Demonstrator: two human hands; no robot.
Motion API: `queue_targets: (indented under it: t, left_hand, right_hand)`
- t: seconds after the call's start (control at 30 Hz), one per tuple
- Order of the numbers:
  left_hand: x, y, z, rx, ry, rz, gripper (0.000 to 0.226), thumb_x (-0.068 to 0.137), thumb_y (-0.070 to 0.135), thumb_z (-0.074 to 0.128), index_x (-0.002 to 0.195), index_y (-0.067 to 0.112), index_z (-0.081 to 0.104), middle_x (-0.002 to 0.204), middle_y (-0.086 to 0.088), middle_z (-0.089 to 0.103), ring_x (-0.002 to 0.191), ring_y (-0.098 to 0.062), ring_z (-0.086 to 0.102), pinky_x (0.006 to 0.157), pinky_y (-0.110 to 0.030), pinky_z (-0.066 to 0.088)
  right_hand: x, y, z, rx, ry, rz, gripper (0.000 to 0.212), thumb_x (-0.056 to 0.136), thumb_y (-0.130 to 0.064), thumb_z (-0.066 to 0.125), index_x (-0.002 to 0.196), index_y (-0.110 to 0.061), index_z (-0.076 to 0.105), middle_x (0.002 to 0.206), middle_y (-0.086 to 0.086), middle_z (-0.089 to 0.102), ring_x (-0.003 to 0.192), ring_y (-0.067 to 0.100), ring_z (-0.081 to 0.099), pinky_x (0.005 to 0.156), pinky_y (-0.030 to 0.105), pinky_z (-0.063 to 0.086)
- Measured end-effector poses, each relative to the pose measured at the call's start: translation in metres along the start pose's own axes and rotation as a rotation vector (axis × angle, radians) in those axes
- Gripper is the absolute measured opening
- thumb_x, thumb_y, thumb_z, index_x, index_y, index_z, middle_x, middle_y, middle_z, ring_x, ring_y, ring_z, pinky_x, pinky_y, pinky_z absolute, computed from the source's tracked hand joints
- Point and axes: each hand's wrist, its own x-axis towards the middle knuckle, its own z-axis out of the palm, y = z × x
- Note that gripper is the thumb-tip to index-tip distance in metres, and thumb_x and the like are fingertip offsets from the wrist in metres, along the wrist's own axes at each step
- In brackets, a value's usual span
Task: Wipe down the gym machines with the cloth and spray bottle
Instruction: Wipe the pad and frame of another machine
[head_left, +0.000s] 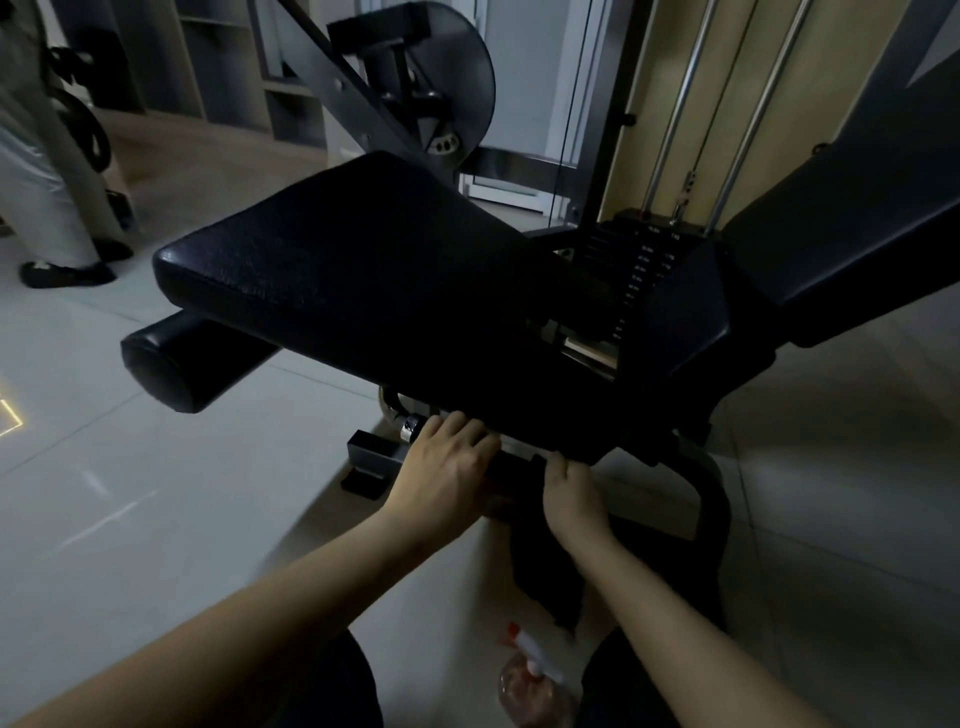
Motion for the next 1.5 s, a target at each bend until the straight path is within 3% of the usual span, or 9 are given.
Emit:
queue_targets:
  t: [0.13, 0.23, 0.5, 0.6, 0.83, 1.13, 1.23, 1.37, 1.5]
  left_hand:
    - [-0.002, -0.001, 0.001, -0.045, 0.019, 0.007, 0.030, 0.089, 0.042, 0.057, 0.107, 0.020, 0.068, 0.102, 0.001, 0.061, 0.097, -0.021, 0.054, 0.082, -0.035, 0.044]
    - [-0.001, 0.000, 0.000, -0.046, 0.010, 0.007, 0.032, 0.090, 0.042, 0.054, 0.108, 0.019, 0.068, 0.103, 0.000, 0.061, 0.098, -0.021, 0.055, 0.082, -0.036, 0.045]
    - [-0.004, 0.000, 0.005, -0.012, 0.013, -0.011, 0.032, 0.081, 0.034, 0.074, 0.108, 0.017, 0.067, 0.101, -0.001, 0.061, 0.095, -0.023, 0.055, 0.080, -0.037, 0.048]
    - [-0.003, 0.002, 0.004, -0.004, -0.001, -0.026, 0.032, 0.081, 0.035, 0.074, 0.107, 0.019, 0.067, 0.101, 0.000, 0.060, 0.094, -0.022, 0.055, 0.079, -0.036, 0.045]
    - [-0.005, -0.001, 0.007, -0.028, -0.003, -0.021, 0.034, 0.085, 0.037, 0.063, 0.115, 0.021, 0.067, 0.109, 0.002, 0.061, 0.101, -0.020, 0.054, 0.086, -0.034, 0.042]
    - [-0.005, 0.002, 0.006, 0.006, -0.039, -0.047, 0.039, 0.086, 0.039, 0.063, 0.120, 0.020, 0.067, 0.114, 0.001, 0.063, 0.104, -0.021, 0.056, 0.086, -0.035, 0.044]
    - [-0.006, 0.003, 0.006, 0.006, -0.021, -0.052, 0.037, 0.083, 0.037, 0.065, 0.116, 0.020, 0.068, 0.109, 0.001, 0.062, 0.102, -0.022, 0.055, 0.085, -0.034, 0.042]
    - [-0.005, 0.002, 0.004, -0.020, -0.006, -0.032, 0.037, 0.084, 0.039, 0.060, 0.114, 0.020, 0.068, 0.108, 0.001, 0.062, 0.101, -0.022, 0.056, 0.083, -0.035, 0.044]
    - [-0.006, 0.002, 0.003, -0.044, 0.003, -0.021, 0.033, 0.085, 0.036, 0.062, 0.114, 0.019, 0.067, 0.109, 0.000, 0.062, 0.102, -0.022, 0.056, 0.084, -0.036, 0.046]
  right_hand:
    - [0.005, -0.031, -0.020, 0.290, -0.300, 0.353, 0.025, 0.106, -0.021, 0.040, 0.090, -0.012, 0.057, 0.076, 0.005, 0.054, 0.068, 0.017, 0.052, 0.059, 0.027, 0.041]
    - [0.005, -0.021, -0.010, 0.331, -0.184, 0.354, 0.025, 0.107, -0.026, 0.040, 0.096, -0.012, 0.058, 0.081, 0.007, 0.057, 0.073, 0.020, 0.056, 0.063, 0.030, 0.046]
    - [-0.015, 0.040, 0.032, -0.006, 0.217, -0.464, 0.028, 0.106, -0.029, 0.034, 0.124, -0.018, 0.052, 0.099, -0.008, 0.057, 0.083, 0.000, 0.057, 0.065, 0.020, 0.047]
    - [-0.008, 0.024, 0.026, 0.065, 0.199, -0.270, 0.026, 0.108, -0.022, 0.034, 0.089, -0.019, 0.052, 0.071, -0.001, 0.047, 0.059, 0.011, 0.045, 0.054, 0.025, 0.033]
    - [0.008, -0.022, -0.014, 0.257, -0.244, 0.323, 0.024, 0.106, -0.024, 0.042, 0.092, -0.014, 0.058, 0.080, 0.006, 0.059, 0.071, 0.019, 0.057, 0.061, 0.028, 0.044]
    - [-0.014, 0.031, 0.026, 0.014, 0.175, -0.417, 0.022, 0.107, -0.023, 0.035, 0.110, -0.015, 0.056, 0.086, -0.008, 0.055, 0.072, -0.005, 0.055, 0.059, 0.013, 0.043]
    - [-0.004, 0.019, 0.019, 0.050, 0.141, -0.258, 0.028, 0.108, -0.017, 0.034, 0.085, -0.016, 0.051, 0.069, -0.001, 0.043, 0.053, -0.001, 0.044, 0.050, 0.014, 0.033]
    - [0.004, -0.014, -0.007, 0.126, -0.146, 0.168, 0.021, 0.107, -0.019, 0.038, 0.096, -0.010, 0.054, 0.081, 0.008, 0.052, 0.071, 0.017, 0.051, 0.057, 0.025, 0.036]
    - [0.014, -0.011, -0.014, 0.156, -0.244, 0.244, 0.021, 0.105, -0.025, 0.044, 0.102, -0.010, 0.058, 0.084, 0.008, 0.057, 0.075, 0.022, 0.056, 0.066, 0.031, 0.043]
